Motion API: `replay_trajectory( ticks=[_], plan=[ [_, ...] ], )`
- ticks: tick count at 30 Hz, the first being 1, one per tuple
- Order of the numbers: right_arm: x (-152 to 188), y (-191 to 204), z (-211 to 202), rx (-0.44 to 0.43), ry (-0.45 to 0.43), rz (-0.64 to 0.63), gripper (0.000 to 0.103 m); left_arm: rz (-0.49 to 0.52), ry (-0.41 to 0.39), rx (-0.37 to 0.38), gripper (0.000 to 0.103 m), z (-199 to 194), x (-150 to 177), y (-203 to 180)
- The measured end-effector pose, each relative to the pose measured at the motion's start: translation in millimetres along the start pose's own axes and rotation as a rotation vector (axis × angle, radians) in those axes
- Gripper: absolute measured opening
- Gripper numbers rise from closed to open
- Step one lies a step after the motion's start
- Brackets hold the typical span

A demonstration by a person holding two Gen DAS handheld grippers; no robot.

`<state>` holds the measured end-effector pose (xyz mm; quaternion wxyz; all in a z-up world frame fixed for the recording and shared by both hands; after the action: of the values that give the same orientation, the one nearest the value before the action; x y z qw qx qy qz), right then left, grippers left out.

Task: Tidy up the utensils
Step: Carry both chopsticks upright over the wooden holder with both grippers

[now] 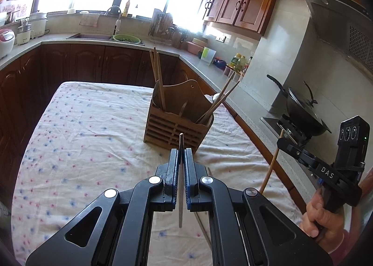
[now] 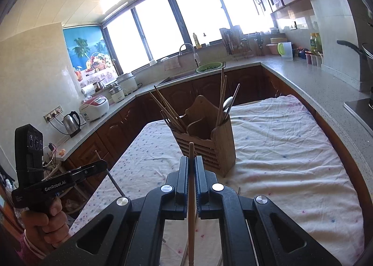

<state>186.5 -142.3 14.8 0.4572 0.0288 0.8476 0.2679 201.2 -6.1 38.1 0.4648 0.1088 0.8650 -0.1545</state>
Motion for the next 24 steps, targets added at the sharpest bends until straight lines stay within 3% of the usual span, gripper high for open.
replay_trajectory(
  ticks=[15,24],
  plan=[
    [-44,6,4,-0.036,-0.077,0.006,0.005,0.026,-0.064,-0.03,0.004,-1,-34,7],
    [-83,12,17,-0.048,-0.147,0.022,0.005,0.053,-0.127,-0.055,0.004,0,-74,15]
  ],
)
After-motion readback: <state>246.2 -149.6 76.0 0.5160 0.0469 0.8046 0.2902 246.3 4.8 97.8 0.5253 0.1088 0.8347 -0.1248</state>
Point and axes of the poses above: each gripper's, at about its wrist camera, not at the fingertips, and z roughly the way its jaws point, y to its left, x to its underside, the point moved 8 cm from there along z, roughly the way its jaws point, and after that the axes turned 11 degrees about z, right-handed, at the moved point
